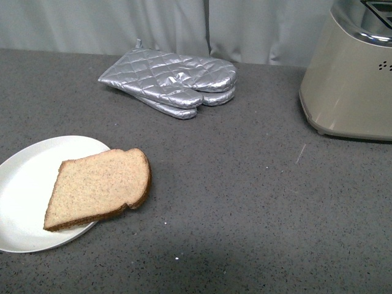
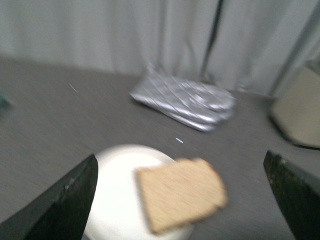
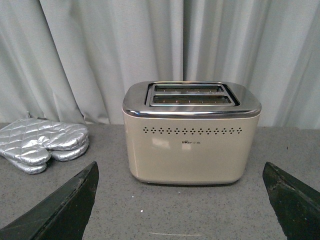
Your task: Put bread into toaster
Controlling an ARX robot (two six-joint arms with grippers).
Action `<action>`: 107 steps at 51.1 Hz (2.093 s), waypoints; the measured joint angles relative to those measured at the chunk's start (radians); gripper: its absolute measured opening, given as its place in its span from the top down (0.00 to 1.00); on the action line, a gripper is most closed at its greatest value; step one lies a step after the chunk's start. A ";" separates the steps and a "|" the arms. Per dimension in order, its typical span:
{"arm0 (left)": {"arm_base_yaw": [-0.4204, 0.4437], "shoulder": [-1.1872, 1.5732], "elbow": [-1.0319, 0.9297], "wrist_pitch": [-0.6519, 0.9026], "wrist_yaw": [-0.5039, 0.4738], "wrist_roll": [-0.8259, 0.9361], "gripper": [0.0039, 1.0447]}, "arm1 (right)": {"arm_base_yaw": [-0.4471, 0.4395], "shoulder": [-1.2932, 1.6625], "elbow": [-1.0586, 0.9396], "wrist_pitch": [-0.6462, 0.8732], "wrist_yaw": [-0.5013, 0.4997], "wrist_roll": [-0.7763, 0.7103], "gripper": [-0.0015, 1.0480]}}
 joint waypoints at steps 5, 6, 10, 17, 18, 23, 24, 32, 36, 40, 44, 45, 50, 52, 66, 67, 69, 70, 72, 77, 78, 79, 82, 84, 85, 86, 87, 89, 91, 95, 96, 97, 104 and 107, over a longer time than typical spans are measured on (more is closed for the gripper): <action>0.021 0.195 0.026 -0.019 0.132 -0.356 0.06 | 0.000 -0.001 0.000 0.000 -0.003 0.000 0.09; 0.017 0.252 0.026 0.023 0.138 -0.450 0.06 | 0.000 -0.001 0.000 0.000 -0.002 0.000 0.09; 0.019 0.427 0.040 0.178 0.138 -0.604 0.06 | 0.000 -0.001 0.000 0.000 -0.002 0.000 0.09; 0.066 0.911 0.160 0.537 0.166 -0.665 0.06 | 0.000 -0.001 0.000 0.000 -0.003 0.000 0.09; 0.077 0.993 0.187 0.579 0.166 -0.654 0.06 | 0.000 -0.001 0.000 0.000 -0.003 0.000 0.09; 0.117 1.281 0.298 0.662 0.184 -0.585 0.06 | 0.000 -0.001 0.000 0.000 -0.003 0.000 0.09; 0.124 1.323 0.317 0.668 0.184 -0.569 0.06 | 0.000 -0.001 0.000 0.000 -0.003 0.000 0.09; 0.201 1.611 0.471 0.675 0.187 -0.449 0.06 | 0.000 -0.001 0.000 0.000 -0.003 0.000 0.09; 0.234 1.689 0.533 0.668 0.183 -0.407 0.06 | 0.000 -0.001 0.000 0.000 -0.003 0.000 0.09; 0.261 1.751 0.589 0.656 0.179 -0.364 0.06 | 0.000 -0.001 0.000 0.000 -0.003 0.000 0.09; 0.291 1.821 0.652 0.620 0.180 -0.286 0.06 | 0.000 -0.001 0.000 0.000 -0.003 0.000 0.09; 0.293 1.827 0.657 0.615 0.180 -0.277 0.06 | 0.000 -0.001 0.000 0.000 -0.003 0.000 0.09; 0.314 1.872 0.696 0.563 0.179 -0.191 0.06 | 0.000 -0.001 0.000 0.000 -0.003 0.000 0.09; 0.322 1.893 0.716 0.535 0.178 -0.157 0.06 | 0.000 -0.001 0.000 0.000 -0.003 0.000 0.09; 0.340 1.966 0.779 0.457 0.191 0.032 0.06 | 0.000 -0.001 0.000 0.000 -0.003 0.000 0.09; 0.342 1.970 0.787 0.458 0.192 0.042 0.06 | 0.000 -0.001 0.000 0.000 -0.003 0.000 0.09; 0.343 1.973 0.797 0.453 0.199 0.051 0.06 | 0.000 -0.001 0.000 0.000 -0.003 0.000 0.09; 0.342 1.974 0.801 0.446 0.200 0.060 0.06 | 0.000 -0.001 0.000 0.000 -0.003 0.000 0.09; 0.341 1.975 0.806 0.428 0.211 0.095 0.06 | 0.000 -0.001 0.000 0.000 -0.003 0.000 0.09; 0.336 1.975 0.809 0.373 0.217 0.175 0.06 | 0.000 -0.001 0.000 0.000 -0.003 0.000 0.09; 0.336 1.975 0.810 0.362 0.219 0.195 0.06 | 0.000 -0.001 0.000 0.000 -0.003 0.000 0.09; 0.336 1.975 0.812 0.352 0.221 0.208 0.06 | 0.000 -0.001 0.000 0.000 -0.003 0.000 0.09; 0.336 1.975 0.815 0.327 0.222 0.243 0.06 | 0.000 -0.001 0.000 0.000 -0.003 0.000 0.09; 0.335 1.975 0.816 0.313 0.224 0.268 0.06 | 0.000 -0.001 0.000 0.000 -0.003 0.000 0.09; 0.333 1.975 0.816 0.307 0.224 0.281 0.06 | 0.000 -0.001 0.000 0.000 -0.003 0.000 0.09; 0.330 1.975 0.816 0.300 0.222 0.298 0.06 | 0.000 -0.001 0.000 0.000 -0.003 0.000 0.09; 0.329 1.975 0.816 0.293 0.223 0.311 0.06 | 0.000 -0.001 0.000 0.000 -0.003 0.000 0.09; 0.326 1.971 0.816 0.274 0.227 0.335 0.06 | 0.000 -0.001 0.000 0.000 -0.003 0.000 0.09; 0.323 1.967 0.816 0.251 0.237 0.357 0.06 | 0.000 -0.001 0.000 0.000 -0.003 0.000 0.09; 0.317 1.956 0.810 0.225 0.263 0.383 0.06 | 0.000 -0.001 0.000 0.000 -0.003 0.000 0.09; 0.317 1.954 0.808 0.220 0.271 0.386 0.06 | 0.000 -0.001 0.000 0.000 -0.003 0.000 0.09; 0.316 1.951 0.806 0.214 0.280 0.388 0.06 | 0.000 -0.001 0.000 0.000 -0.003 0.000 0.09; 0.308 1.940 0.797 0.190 0.316 0.392 0.06 | 0.000 -0.001 0.000 0.000 -0.003 0.000 0.09; 0.303 1.936 0.794 0.167 0.327 0.406 0.06 | 0.000 -0.001 0.000 0.000 -0.003 0.000 0.09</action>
